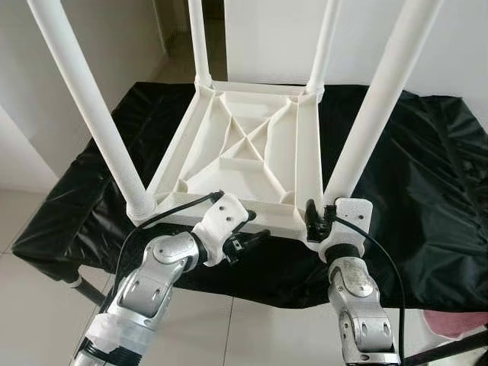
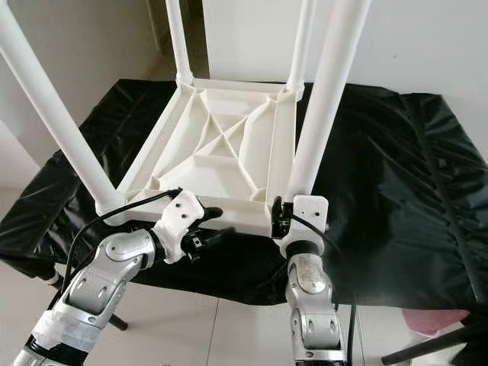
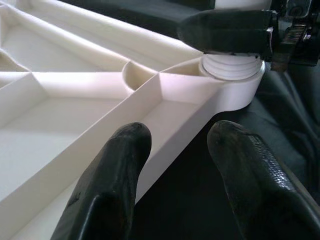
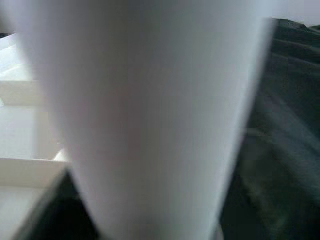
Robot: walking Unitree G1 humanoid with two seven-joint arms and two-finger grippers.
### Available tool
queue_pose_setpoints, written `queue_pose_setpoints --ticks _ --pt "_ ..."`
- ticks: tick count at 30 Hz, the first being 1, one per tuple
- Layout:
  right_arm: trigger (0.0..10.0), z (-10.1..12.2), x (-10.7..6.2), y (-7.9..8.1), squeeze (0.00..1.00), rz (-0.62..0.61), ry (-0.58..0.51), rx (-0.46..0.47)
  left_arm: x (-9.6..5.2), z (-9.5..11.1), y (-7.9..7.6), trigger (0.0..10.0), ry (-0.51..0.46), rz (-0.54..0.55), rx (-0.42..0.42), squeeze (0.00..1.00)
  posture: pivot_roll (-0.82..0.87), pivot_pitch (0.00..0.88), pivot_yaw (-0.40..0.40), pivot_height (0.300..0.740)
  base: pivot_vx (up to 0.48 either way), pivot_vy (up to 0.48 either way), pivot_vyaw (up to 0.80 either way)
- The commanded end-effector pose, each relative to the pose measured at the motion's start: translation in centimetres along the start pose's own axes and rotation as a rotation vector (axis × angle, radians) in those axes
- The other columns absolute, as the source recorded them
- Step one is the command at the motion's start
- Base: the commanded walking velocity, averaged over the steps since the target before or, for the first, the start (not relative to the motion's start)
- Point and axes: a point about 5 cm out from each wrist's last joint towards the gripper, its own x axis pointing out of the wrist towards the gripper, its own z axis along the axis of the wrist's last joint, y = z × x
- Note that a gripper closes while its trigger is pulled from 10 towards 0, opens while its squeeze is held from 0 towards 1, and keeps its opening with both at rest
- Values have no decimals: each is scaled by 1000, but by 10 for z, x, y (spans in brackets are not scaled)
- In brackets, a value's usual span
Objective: Building children table
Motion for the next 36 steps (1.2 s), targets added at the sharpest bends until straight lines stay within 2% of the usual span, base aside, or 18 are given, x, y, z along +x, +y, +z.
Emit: queue_pose_setpoints --ticks 1,4,5,6,7,10,13,14,15,17,21,24,25,28,29,34,35,36 --pt "10000 -3 2 -4 1000 43 9 -14 0 -3 6 10000 12 77 3 0 -54 69 53 740 0 0 0" --pt "10000 0 6 -7 1000 89 8 -42 0 -3 7 10000 9 91 4 0 -53 70 52 740 0 0 0" --pt "10000 0 8 -9 804 121 7 -54 -1 -3 7 10000 9 95 6 0 -52 70 53 740 0 0 0" --pt "10000 1 10 -10 804 141 6 -60 -1 -3 7 10000 8 97 10 0 -52 70 53 740 0 0 0" --pt "10000 2 11 -11 0 182 1 -54 -1 -3 7 10000 6 98 15 0 -52 69 50 740 0 0 0" --pt "10000 4 13 -12 0 215 -9 -62 -1 -3 7 10000 4 95 15 0 -52 69 50 740 0 0 0" --pt "10000 7 18 -15 0 363 -13 -49 -1 -4 6 10000 2 83 8 0 -53 67 46 740 0 0 0" --pt "10000 8 21 -17 0 413 -30 -87 -1 -4 5 10000 4 75 -4 0 -52 65 43 740 0 0 0" --pt "10000 8 21 -17 0 413 -30 -87 -1 -4 5 10000 4 75 -4 0 -52 65 43 740 0 0 0" --pt "10000 8 24 -19 0 515 -30 -103 -1 -5 3 10000 4 41 -57 0 -53 63 44 740 0 0 0" --pt "10000 8 27 -20 0 634 -39 -127 -2 -5 4 10000 2 44 -39 0 -52 63 44 740 0 0 0" --pt "10000 8 27 -20 0 661 -40 -129 -2 -5 4 10000 2 46 -37 0 -52 63 44 740 0 0 0" --pt "9490 8 28 -20 0 711 -42 -140 -3 -5 4 10000 3 44 -35 0 -51 63 45 740 0 0 0" --pt "9490 8 27 -20 0 792 -33 -160 -3 -5 4 10000 1 38 -40 0 -51 63 45 740 0 0 0" --pt "3882 6 29 -21 0 823 -26 -176 -3 -5 5 10000 2 37 -37 0 -52 63 51 740 0 0 0" --pt "3882 4 31 -23 0 850 -21 -189 -3 -5 5 10000 3 38 -33 0 -52 63 51 740 0 0 0" --pt "0 3 33 -24 0 868 -15 -188 -3 -4 5 10000 3 36 -31 0 -49 61 50 740 0 0 0" --pt "0 3 33 -24 0 868 -15 -188 -3 -4 5 10000 3 36 -31 0 -49 61 50 740 0 0 0"
